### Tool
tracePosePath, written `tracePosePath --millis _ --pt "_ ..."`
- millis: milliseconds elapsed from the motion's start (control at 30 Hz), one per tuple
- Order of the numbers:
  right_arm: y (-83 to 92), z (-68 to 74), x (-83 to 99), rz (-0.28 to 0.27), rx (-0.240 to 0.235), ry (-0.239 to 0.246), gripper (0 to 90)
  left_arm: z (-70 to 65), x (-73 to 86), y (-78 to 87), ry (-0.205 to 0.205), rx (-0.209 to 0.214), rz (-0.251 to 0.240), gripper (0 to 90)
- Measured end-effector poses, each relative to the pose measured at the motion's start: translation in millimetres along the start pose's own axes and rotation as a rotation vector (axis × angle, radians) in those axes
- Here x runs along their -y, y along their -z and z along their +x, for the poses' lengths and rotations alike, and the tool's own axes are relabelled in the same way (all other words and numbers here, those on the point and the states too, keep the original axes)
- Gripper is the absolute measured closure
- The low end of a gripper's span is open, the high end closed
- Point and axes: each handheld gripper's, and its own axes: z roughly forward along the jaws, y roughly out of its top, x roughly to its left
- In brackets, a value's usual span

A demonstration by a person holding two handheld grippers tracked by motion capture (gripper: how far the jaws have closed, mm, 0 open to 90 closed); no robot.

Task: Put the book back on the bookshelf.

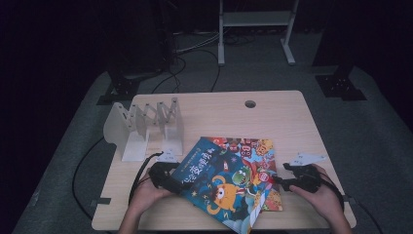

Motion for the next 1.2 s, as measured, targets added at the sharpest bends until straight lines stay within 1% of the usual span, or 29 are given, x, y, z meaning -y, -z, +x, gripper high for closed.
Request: tracePosePath --millis 100,167,333,500,700,767,833,867,900,967,1100,1133,1200 --pt "-4.7 -6.8 -4.2 0.000 0.006 -0.013 32.0 -1.0 0.4 0.7 -0.008 0.002 0.004 0.0" --pt "-7.6 -11.0 -7.7 0.005 0.013 -0.016 31.8 -2.3 1.1 1.5 -0.006 0.004 0.008 0.0" --pt "-15.9 -19.6 -17.9 0.014 0.044 -0.023 32.3 -7.8 3.1 3.1 -0.007 0.002 0.015 0.0" --pt "-25.6 -31.5 -30.8 0.033 0.076 -0.021 32.8 -16.3 6.8 3.2 -0.005 0.006 0.006 0.0" --pt "-39.7 -44.2 -47.0 0.040 0.129 -0.021 36.9 -26.4 7.4 1.4 -0.019 0.028 0.016 0.0" --pt "-42.0 -48.1 -49.5 0.034 0.144 -0.032 37.5 -29.9 6.6 -0.3 -0.022 0.042 0.018 0.0" --pt "-40.1 -51.8 -50.0 0.018 0.136 -0.046 35.4 -33.5 5.6 -2.9 -0.029 0.059 0.019 0.0" --pt "-37.6 -52.3 -49.7 0.008 0.132 -0.054 35.4 -33.5 5.6 -2.9 -0.029 0.059 0.019 0.0" --pt "-34.5 -51.8 -49.1 -0.004 0.132 -0.057 35.2 -36.9 4.6 -5.8 -0.040 0.072 0.018 0.0" --pt "-28.2 -49.3 -46.4 -0.026 0.113 -0.072 34.3 -39.3 3.2 -8.2 -0.050 0.079 0.019 0.0" --pt "-19.1 -42.4 -36.1 -0.046 0.076 -0.091 33.0 -44.8 1.1 -12.9 -0.059 0.100 0.019 0.0" --pt "-17.8 -40.4 -33.2 -0.049 0.069 -0.096 32.5 -45.2 0.4 -13.5 -0.065 0.098 0.022 0.0" --pt "-16.7 -36.5 -27.3 -0.048 0.048 -0.106 31.7 -44.7 -0.4 -13.4 -0.064 0.095 0.022 0.0"
